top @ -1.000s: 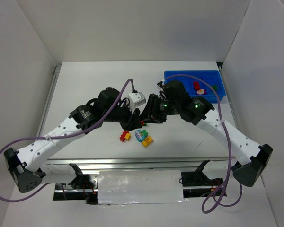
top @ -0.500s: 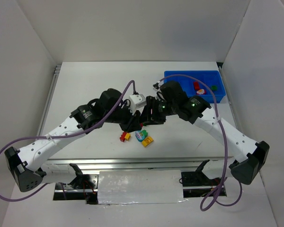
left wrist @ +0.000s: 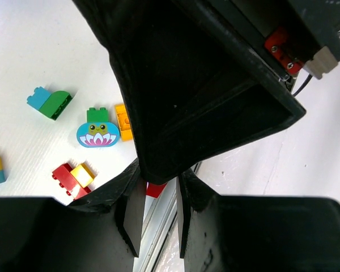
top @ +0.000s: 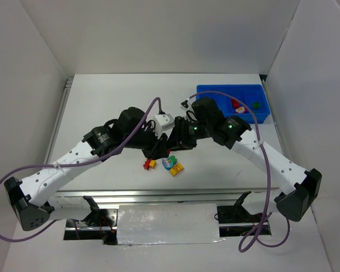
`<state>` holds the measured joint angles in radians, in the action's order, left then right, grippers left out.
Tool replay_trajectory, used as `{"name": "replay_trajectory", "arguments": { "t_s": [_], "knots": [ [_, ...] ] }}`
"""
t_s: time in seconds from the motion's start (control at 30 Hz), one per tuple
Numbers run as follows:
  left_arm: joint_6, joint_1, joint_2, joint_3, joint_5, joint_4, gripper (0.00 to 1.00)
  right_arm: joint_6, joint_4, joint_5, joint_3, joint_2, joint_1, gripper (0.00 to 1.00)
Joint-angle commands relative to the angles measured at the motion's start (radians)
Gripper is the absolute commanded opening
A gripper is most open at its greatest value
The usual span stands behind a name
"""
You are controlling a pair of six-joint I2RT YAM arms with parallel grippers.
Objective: Sort the legos into containers by color
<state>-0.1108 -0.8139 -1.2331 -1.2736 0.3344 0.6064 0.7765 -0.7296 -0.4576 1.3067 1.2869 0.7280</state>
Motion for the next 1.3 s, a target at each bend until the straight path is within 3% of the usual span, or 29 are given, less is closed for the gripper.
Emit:
{"name": "replay_trajectory", "arguments": {
  "t_s": [0.0,0.07,0.1,0.23,0.47,0.7,0.77,1.13,1.27],
  "knots": [
    [-0.015,0.010,0.053,-0.017,-0.080,-0.235,0.00,0.035,0.002,-0.159,-0.017,-0.023,0.025,0.40],
    [-0.020,0.010,0.067,0.005,-0.113,-0.256,0.00,0.043,0.013,-0.167,-0.006,-0.026,0.024,0.48],
    [-0.017,0.010,0.082,0.022,-0.120,-0.275,0.00,0.040,-0.026,-0.135,0.009,-0.035,0.024,0.57],
    [0.003,0.010,0.122,0.066,-0.115,-0.336,0.00,0.044,-0.092,0.058,0.069,-0.087,0.019,0.64],
    [0.065,0.010,0.191,0.154,-0.049,-0.477,0.00,0.139,-0.110,0.238,0.077,-0.188,0.016,0.64],
    [0.118,0.009,0.202,0.146,-0.045,-0.484,0.00,0.127,-0.053,0.197,0.056,-0.235,0.014,0.61],
    [0.175,0.007,0.196,0.143,0.038,-0.474,0.00,0.110,-0.044,0.192,0.055,-0.236,0.016,0.60],
    [0.229,-0.008,0.242,0.209,0.098,-0.559,0.00,0.001,-0.174,0.310,0.209,-0.138,0.033,0.53],
    [0.226,-0.011,0.227,0.206,0.112,-0.548,0.00,0.004,-0.090,0.260,0.166,-0.165,0.042,0.55]
  ]
}}
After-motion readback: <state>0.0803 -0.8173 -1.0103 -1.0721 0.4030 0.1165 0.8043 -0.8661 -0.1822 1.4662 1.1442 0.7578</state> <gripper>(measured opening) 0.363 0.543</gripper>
